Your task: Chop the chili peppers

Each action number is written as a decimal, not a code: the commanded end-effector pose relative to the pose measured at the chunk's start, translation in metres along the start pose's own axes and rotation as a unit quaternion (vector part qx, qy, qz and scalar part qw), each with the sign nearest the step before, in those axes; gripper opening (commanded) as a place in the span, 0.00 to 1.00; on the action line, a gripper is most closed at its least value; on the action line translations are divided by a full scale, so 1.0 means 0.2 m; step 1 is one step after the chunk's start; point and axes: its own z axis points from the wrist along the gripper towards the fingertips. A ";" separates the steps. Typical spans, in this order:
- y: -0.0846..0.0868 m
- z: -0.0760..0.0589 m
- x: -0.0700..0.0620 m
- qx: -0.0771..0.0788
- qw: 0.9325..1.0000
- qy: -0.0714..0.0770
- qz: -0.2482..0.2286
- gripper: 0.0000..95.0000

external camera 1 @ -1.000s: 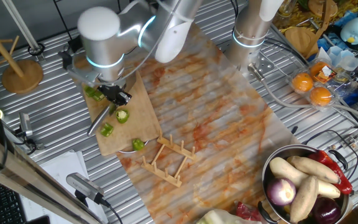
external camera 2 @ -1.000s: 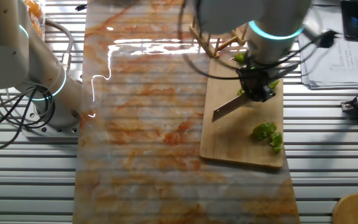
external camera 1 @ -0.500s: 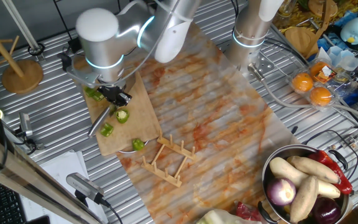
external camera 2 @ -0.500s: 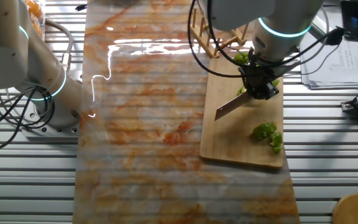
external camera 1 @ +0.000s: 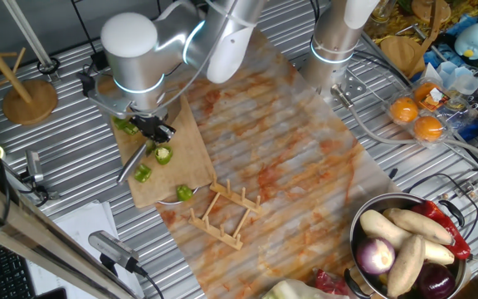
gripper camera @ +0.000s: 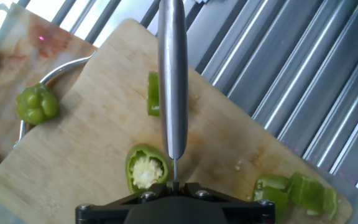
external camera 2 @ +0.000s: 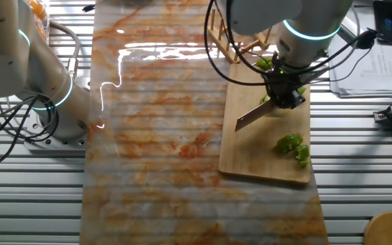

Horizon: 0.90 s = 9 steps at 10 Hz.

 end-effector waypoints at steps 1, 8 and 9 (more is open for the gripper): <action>0.00 -0.01 0.00 0.002 1.000 -0.001 0.002 0.00; 0.01 -0.01 0.01 0.001 1.000 0.001 0.007 0.00; 0.01 -0.01 0.01 -0.001 1.000 0.003 0.001 0.00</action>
